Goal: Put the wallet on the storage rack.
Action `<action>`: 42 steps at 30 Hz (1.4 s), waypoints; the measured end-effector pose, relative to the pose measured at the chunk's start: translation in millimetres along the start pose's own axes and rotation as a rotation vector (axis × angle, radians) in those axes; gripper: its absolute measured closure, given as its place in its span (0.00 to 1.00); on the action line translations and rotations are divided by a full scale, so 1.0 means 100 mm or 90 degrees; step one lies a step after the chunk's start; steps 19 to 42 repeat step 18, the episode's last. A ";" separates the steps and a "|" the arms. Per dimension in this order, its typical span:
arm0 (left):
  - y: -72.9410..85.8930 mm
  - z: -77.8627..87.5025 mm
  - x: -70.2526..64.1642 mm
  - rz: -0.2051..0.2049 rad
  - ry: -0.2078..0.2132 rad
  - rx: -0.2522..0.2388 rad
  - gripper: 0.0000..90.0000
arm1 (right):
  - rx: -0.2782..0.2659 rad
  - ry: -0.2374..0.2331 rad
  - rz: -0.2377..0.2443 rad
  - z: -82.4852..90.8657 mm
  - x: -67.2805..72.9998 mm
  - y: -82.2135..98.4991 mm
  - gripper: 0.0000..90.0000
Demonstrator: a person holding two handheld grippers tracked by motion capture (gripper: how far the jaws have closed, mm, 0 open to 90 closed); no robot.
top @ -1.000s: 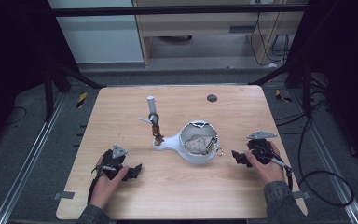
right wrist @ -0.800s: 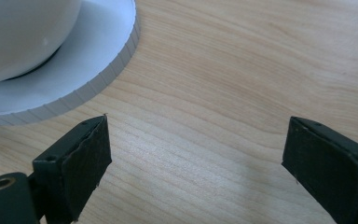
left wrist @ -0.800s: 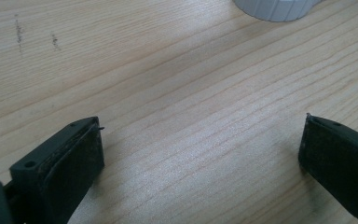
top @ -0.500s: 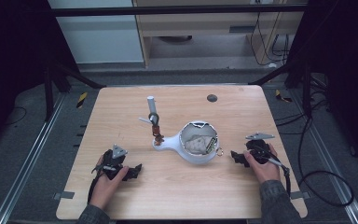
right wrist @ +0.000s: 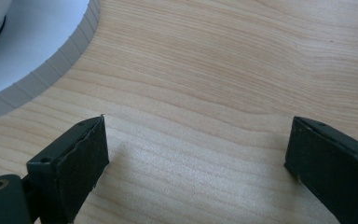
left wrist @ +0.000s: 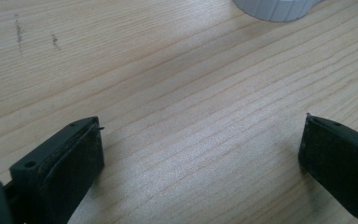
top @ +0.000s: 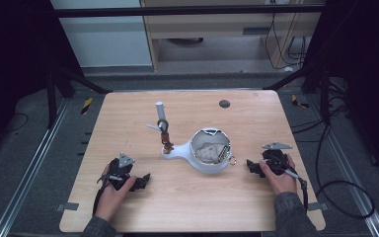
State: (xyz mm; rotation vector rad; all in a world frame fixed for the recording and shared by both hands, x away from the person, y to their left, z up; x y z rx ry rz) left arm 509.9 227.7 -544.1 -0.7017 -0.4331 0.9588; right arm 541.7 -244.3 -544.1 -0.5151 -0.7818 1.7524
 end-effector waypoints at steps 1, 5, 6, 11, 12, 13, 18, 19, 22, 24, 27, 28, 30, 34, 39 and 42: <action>0.00 0.00 0.00 0.000 0.000 0.000 0.00 | -0.003 0.000 -0.003 0.00 0.01 0.01 0.06; 0.00 0.00 0.00 0.000 0.000 0.000 0.00 | -0.006 0.005 0.001 0.01 0.02 0.02 0.05; 0.00 0.00 0.00 0.000 0.000 0.000 0.00 | -0.009 0.011 0.003 0.00 0.02 0.03 0.05; 0.00 0.00 0.00 0.000 0.000 0.000 0.00 | -0.005 0.018 0.004 0.04 0.05 0.07 0.04; 0.00 0.00 0.00 0.000 0.000 0.000 0.00 | -0.004 0.019 0.005 0.05 0.05 0.08 0.04; 0.00 0.00 0.00 0.000 0.000 0.000 0.00 | -0.005 0.020 0.004 0.08 0.07 0.12 0.04; 0.00 0.00 0.00 0.000 0.000 0.000 0.00 | -0.005 0.023 0.003 0.13 0.10 0.16 0.04; 0.00 0.00 0.00 0.000 0.000 0.000 0.00 | -0.005 0.023 0.003 0.13 0.10 0.16 0.04; 0.00 0.00 0.00 0.000 0.000 0.000 0.00 | -0.005 0.023 0.003 0.13 0.10 0.16 0.04; 0.00 0.00 0.00 0.000 0.000 0.000 0.00 | -0.005 0.023 0.003 0.13 0.10 0.16 0.04; 0.00 0.00 0.00 0.000 0.000 0.000 0.00 | -0.005 0.023 0.003 0.13 0.10 0.16 0.04; 0.00 0.00 0.00 0.000 0.000 0.000 0.00 | -0.005 0.023 0.003 0.13 0.10 0.16 0.04; 0.00 0.00 0.00 0.000 0.000 0.000 0.00 | -0.005 0.023 0.003 0.13 0.10 0.16 0.04; 0.00 0.00 0.00 0.000 0.000 0.000 0.00 | -0.005 0.023 0.003 0.13 0.10 0.16 0.04; 0.00 0.00 0.00 0.000 0.000 0.000 0.00 | -0.005 0.023 0.003 0.13 0.10 0.16 0.04; 0.00 0.00 0.00 0.000 0.000 0.000 0.00 | -0.005 0.023 0.003 0.13 0.10 0.16 0.04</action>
Point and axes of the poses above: each handheld gripper's, and its own axes: z roughly backward along the jaws, y roughly out of its underside, x roughly to its left, the point moved 5 cm from there along -z, roughly forward along the jaws, and after that the axes turned 1 degree about -z, right-handed, at the moved point
